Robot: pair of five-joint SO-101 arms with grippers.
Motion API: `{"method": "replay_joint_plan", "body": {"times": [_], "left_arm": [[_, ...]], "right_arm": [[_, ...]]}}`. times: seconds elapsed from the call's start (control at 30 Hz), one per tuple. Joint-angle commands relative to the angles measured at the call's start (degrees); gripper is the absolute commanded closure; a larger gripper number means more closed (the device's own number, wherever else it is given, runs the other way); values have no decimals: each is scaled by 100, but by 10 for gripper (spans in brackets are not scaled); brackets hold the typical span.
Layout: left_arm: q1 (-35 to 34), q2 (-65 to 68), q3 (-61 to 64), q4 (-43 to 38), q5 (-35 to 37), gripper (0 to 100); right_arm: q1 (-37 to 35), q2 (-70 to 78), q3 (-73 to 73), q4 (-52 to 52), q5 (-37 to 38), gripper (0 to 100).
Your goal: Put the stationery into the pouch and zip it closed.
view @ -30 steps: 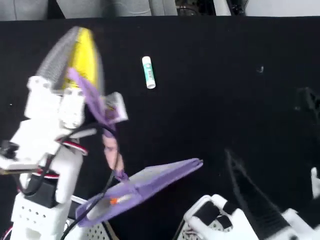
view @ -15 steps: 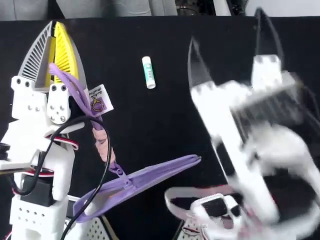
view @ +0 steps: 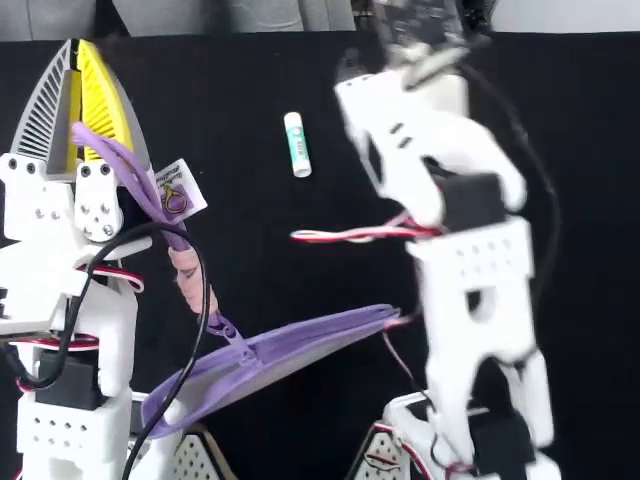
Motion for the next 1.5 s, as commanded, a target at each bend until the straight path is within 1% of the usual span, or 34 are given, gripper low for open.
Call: {"method": "replay_joint_plan", "body": {"times": [0.0, 0.07, 0.23, 0.3, 0.43, 0.53, 0.7, 0.93, 1.03, 1.27, 1.37, 1.47], "left_arm": [[-40, 26, -268, -70, -9, 971], [-110, 26, -215, -44, -9, 971], [-1024, 79, -286, 0, -9, 971], [-1305, 79, -382, 9, -9, 971], [-1859, 88, -699, 18, -9, 971], [-2176, 88, -910, 26, -9, 971], [-2607, 88, -1059, 26, -9, 971], [-3547, 88, -1051, 26, -9, 971], [-3837, 70, -1059, 26, -9, 971], [-4251, 88, -1235, 26, -9, 971], [-4277, 88, -1235, 18, -9, 971], [-4259, 88, -1244, 18, -9, 971]], "right_arm": [[-659, 453, 268, -149, -501, 660], [-721, 505, 541, -264, -589, 660], [-343, 541, 1165, -1011, -1002, 660], [-316, 567, 1473, -1354, -1222, 660], [-325, 646, 2132, -2321, -1275, 660], [-369, 778, 2343, -2673, -1284, 660], [-651, 1367, 2220, -2716, -1292, 660], [-703, 2642, 1420, -2690, -1292, 660], [-809, 3213, 980, -2690, -1292, 660], [-941, 4338, 110, -2690, -1292, 660], [-914, 4716, -198, -2673, -1292, 660], [-879, 4884, -576, -2189, -1292, 660]]}}
